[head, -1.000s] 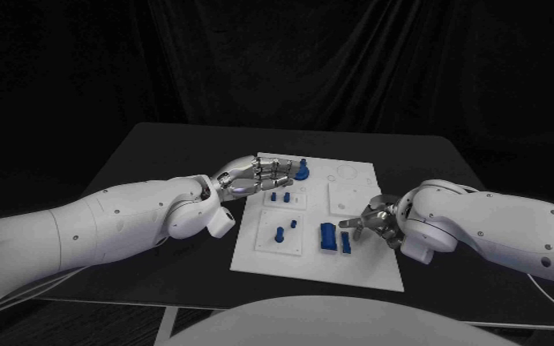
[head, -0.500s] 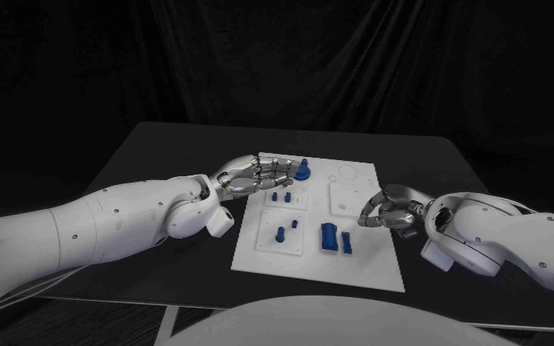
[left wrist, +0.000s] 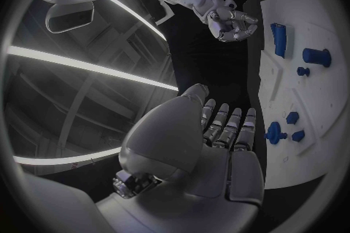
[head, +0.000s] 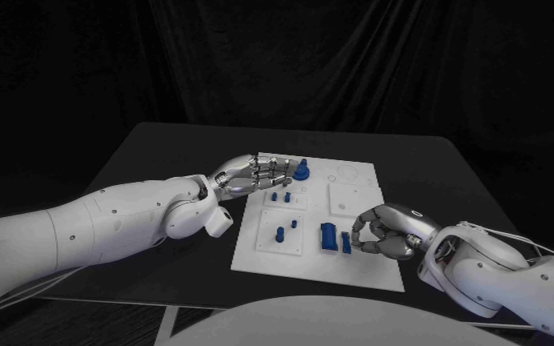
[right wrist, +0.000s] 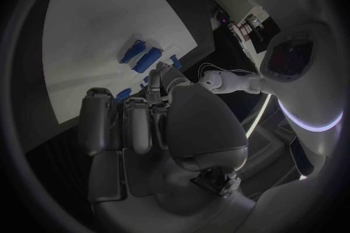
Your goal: Assemble the parts on the task board
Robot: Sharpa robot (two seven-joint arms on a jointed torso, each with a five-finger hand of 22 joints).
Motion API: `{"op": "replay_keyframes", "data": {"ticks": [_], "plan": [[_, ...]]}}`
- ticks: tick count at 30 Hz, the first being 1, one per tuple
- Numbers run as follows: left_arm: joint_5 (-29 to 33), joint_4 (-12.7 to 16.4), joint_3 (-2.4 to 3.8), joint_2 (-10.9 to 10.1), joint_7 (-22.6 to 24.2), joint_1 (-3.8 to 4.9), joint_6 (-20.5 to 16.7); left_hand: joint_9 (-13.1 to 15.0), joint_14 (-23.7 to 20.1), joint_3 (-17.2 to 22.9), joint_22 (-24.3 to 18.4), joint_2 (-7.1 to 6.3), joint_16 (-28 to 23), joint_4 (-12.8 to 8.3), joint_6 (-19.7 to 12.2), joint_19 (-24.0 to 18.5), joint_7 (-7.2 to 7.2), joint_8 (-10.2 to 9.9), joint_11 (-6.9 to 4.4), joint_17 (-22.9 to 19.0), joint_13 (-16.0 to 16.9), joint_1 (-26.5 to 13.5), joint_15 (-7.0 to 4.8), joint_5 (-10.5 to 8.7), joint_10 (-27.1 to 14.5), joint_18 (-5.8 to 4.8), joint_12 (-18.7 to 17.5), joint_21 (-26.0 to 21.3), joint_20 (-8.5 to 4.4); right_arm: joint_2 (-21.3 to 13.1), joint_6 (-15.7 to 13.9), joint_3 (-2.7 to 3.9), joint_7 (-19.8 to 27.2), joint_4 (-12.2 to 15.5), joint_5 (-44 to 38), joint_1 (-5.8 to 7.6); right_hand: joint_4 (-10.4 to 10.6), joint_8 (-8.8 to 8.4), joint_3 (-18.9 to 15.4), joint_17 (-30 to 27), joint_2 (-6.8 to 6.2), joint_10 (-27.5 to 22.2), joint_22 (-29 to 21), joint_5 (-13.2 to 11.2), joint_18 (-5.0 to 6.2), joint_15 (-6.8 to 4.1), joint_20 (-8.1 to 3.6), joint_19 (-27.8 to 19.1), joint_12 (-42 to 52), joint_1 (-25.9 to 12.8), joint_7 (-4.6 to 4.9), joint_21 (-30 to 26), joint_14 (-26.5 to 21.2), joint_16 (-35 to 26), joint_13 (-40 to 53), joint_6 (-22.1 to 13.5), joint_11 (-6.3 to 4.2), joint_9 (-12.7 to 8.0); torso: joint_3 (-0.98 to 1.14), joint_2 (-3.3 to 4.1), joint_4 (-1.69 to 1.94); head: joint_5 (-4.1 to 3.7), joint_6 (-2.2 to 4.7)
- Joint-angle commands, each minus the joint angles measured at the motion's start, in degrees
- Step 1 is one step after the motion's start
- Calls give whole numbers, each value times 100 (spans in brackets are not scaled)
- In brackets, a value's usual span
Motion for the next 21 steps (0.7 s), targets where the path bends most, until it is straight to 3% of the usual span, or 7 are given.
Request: {"op": "replay_keyframes", "data": {"ticks": [1,6,10,14,21], "plan": [[29,22,6,4,142,-10,1,8,25,43,10,-49,38,4,35,44,480,32,6,8,9,-6,-28,31,53,-18,39,28,-15,35,-464,3,201,-51,-854,-65,23,66,-47,104,-19,599,1192,-14,-67,-29,-23,271,15,29,-8,39,343,20,1509,27,-33,24,0,3,3,9,-1],[29,20,6,7,134,-11,7,8,25,51,5,-52,38,2,37,42,480,33,8,8,9,-8,-27,41,55,-17,36,27,-15,80,-441,3,94,-111,-964,-107,108,239,-134,105,-52,599,1189,-91,-66,-40,-36,259,15,56,-35,49,340,25,1509,10,-46,110,-1,1,-1,6,-1],[29,18,6,13,126,-13,18,8,25,53,2,-53,38,1,35,40,481,32,9,8,8,-8,-26,43,55,-17,33,25,-15,150,-308,3,-65,-182,-1035,-125,172,496,-196,122,-69,599,1184,-128,-62,-53,-49,242,15,157,-72,51,341,37,1509,1,-63,259,0,-2,2,8,-1],[29,20,6,15,127,-14,22,7,25,55,-4,-53,38,1,28,35,481,31,9,8,8,-9,-26,45,55,-17,33,23,-15,214,-186,3,-175,-227,-1057,-131,206,748,-210,112,-77,599,1183,-1,-61,-70,-62,230,15,288,-96,64,337,36,1509,-47,-82,426,0,0,7,1,-1],[29,25,6,11,130,-16,19,7,25,55,-4,-53,38,1,28,35,481,31,9,8,8,-9,-26,45,55,-17,33,23,-15,279,-47,3,-312,-286,-1069,-134,215,860,-206,89,-89,599,1177,74,-57,-76,-66,218,15,356,-102,50,332,28,1509,-86,-90,506,0,3,6,7,-1]]}}
